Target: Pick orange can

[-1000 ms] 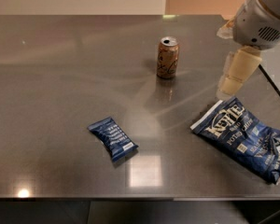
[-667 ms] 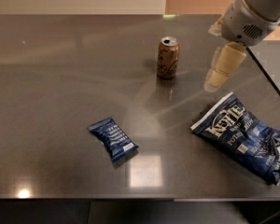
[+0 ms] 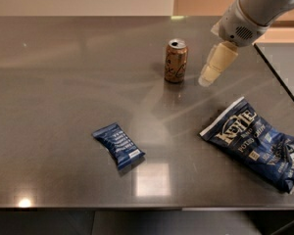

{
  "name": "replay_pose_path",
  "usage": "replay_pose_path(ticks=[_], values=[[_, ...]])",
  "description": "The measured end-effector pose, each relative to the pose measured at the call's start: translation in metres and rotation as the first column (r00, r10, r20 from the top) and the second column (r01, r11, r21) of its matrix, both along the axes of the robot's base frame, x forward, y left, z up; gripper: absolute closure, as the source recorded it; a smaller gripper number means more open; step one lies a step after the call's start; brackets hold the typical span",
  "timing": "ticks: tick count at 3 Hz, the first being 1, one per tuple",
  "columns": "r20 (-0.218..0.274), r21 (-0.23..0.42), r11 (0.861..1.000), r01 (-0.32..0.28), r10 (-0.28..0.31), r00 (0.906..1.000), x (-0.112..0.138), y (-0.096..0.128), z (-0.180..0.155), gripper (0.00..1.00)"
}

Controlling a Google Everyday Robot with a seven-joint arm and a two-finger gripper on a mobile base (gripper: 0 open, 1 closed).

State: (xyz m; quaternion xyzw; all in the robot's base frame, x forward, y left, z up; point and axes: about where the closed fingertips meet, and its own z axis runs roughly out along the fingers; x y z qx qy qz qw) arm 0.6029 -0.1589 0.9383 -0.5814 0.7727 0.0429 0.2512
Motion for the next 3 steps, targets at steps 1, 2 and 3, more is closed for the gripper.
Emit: replay_pose_path(ticks=[1,2,3], values=[[0.009,0.073,0.996,0.053,-0.053,0.9985,0.043,0.007,-0.012,0.00],[0.010,0.138,0.986,0.088,-0.091,0.9958,0.079,0.016,-0.017,0.00],[-0.004,0.182,0.978,0.099,-0.100,0.9950,0.102,0.027,-0.021,0.00]])
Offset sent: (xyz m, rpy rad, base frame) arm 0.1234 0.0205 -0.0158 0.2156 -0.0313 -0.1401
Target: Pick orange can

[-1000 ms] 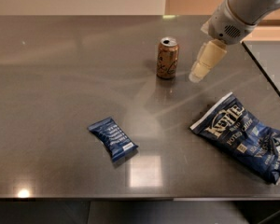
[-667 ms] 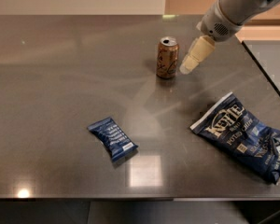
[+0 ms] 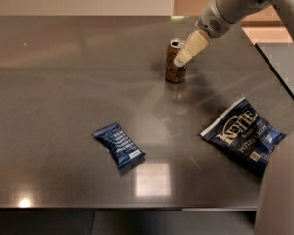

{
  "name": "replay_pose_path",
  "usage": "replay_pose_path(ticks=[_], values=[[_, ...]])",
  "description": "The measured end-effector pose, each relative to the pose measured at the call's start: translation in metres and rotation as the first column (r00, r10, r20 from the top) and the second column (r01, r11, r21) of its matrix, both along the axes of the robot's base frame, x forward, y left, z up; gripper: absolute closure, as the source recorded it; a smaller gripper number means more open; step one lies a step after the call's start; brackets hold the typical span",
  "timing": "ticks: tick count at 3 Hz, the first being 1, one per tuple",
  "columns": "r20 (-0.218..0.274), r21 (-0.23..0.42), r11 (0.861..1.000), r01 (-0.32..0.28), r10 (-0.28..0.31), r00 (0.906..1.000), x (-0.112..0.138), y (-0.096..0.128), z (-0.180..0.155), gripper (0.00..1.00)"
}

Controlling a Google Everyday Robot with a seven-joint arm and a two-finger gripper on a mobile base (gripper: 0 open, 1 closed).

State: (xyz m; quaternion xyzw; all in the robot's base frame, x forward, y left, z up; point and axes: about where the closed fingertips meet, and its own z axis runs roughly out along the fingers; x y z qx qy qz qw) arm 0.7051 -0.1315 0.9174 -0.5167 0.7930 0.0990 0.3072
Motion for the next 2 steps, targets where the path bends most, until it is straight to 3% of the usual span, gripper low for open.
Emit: replay_pose_path(ticks=[1,2], values=[[-0.015,0.029,0.999,-0.017,0.017,0.9997,0.0058,0.0131,0.0003,0.00],[-0.049,0.036,0.999,-0.035,0.036,0.9981,-0.0012,0.0195,-0.0033,0.19]])
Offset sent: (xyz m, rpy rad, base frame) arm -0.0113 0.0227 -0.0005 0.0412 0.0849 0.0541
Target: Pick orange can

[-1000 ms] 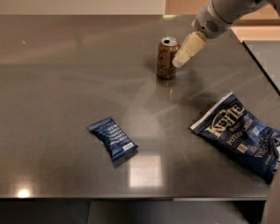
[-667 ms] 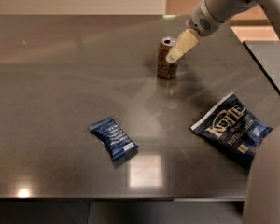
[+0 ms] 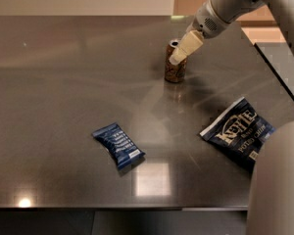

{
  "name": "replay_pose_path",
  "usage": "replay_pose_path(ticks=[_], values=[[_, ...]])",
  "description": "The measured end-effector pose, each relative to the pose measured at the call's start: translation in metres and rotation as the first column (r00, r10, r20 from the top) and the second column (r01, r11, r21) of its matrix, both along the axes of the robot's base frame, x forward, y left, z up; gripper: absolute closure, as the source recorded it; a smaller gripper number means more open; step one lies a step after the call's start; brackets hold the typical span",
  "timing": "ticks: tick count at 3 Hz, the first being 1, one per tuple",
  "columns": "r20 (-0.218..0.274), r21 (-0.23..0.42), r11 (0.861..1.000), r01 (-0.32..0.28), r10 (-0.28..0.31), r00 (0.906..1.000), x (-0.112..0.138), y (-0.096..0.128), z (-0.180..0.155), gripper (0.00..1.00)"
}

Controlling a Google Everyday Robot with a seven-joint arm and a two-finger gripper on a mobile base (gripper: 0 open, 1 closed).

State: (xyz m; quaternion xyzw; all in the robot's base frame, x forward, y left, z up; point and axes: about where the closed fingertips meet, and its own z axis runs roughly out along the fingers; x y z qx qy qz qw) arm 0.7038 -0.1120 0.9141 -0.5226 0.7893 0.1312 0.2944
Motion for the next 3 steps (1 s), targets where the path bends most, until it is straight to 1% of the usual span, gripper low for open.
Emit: replay_pose_path(ticks=[1,2,3], values=[[-0.035,-0.001,1.000,-0.003,0.003,0.9994,-0.007,0.000,-0.004,0.43],[-0.054,-0.004,1.000,-0.004,0.004,0.9985,-0.013,-0.002,-0.006,0.64],[-0.058,0.001,1.000,-0.015,0.016,0.9982,-0.025,-0.001,0.009,0.88]])
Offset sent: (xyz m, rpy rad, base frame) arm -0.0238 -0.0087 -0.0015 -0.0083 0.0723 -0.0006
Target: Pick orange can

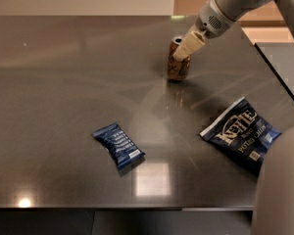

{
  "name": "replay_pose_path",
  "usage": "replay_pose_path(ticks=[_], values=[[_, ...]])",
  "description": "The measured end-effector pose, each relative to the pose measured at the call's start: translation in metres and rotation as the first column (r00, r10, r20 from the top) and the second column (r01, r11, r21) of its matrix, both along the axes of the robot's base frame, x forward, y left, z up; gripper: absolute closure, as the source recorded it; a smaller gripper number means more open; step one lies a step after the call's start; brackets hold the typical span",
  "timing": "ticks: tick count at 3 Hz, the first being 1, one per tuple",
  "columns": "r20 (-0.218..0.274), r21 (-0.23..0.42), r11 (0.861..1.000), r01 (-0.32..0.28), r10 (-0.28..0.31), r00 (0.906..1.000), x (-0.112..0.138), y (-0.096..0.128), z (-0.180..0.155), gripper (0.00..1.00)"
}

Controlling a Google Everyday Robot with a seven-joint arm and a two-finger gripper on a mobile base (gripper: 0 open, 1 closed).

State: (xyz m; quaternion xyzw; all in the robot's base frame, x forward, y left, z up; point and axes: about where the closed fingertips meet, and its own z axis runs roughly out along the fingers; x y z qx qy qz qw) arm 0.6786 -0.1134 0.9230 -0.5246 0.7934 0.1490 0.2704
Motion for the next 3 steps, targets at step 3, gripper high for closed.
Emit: replay_pose_path(ticks=[3], values=[[0.047,0.038,0.997,-0.060,0.058,0.9972,-0.062,-0.010,0.096,1.00]])
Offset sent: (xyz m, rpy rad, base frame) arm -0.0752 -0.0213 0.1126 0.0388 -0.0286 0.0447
